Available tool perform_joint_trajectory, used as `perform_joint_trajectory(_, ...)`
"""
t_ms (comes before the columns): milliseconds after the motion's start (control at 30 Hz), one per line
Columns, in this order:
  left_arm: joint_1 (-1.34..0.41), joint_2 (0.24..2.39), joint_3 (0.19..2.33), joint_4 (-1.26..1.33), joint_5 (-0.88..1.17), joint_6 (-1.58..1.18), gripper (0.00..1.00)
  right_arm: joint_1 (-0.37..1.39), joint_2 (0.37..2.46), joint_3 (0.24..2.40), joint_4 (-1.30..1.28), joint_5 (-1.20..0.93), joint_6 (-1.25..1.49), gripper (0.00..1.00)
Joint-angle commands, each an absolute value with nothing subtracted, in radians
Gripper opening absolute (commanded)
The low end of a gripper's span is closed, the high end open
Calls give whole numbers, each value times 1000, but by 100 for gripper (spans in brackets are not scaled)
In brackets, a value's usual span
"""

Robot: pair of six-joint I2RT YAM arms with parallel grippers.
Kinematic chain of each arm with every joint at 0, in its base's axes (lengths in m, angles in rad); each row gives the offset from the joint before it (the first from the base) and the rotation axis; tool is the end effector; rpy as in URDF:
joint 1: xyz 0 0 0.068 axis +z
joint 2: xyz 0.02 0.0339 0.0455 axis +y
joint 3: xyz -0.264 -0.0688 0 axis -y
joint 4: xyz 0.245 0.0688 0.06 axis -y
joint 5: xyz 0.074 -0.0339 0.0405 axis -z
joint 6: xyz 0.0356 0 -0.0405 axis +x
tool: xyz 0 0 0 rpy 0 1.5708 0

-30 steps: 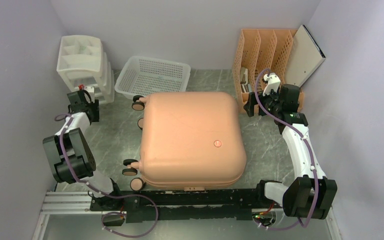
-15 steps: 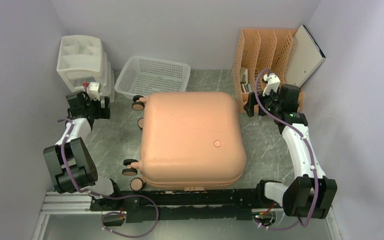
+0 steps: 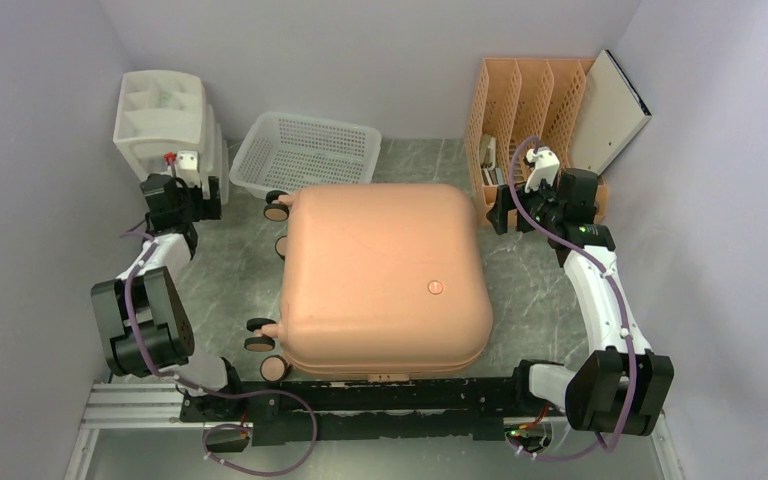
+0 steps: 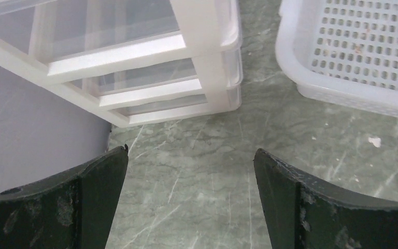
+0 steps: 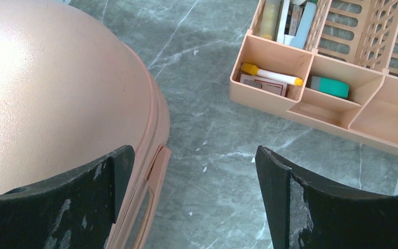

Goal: Open, take out, and arrange the luggage
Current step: Move the storage box to the corner of the board.

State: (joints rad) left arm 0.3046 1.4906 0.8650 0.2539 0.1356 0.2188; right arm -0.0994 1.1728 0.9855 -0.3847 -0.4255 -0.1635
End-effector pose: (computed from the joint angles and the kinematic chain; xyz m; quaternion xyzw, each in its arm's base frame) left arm 0.3204 0.0957 0.2421 0.0029 0.8246 0.0916 0.5583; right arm 0.2592 -0.0111 0.3126 -0.1286 0.8544 0.1224 0.4884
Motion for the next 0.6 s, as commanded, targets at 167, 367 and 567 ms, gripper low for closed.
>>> perform_joint_trajectory(167,289,1613,915,440,11,82,96,-104,1183,1011,-374,-444,-155,92)
perform_joint_trajectory(367,284,1666,972,452,87,57,96,-104,1193,1012,-374,-443,-155,92)
perform_joint_trajectory(567,277,1710,1009,471,86,28,96,-105,1197,1011,-374,-439,-156,92)
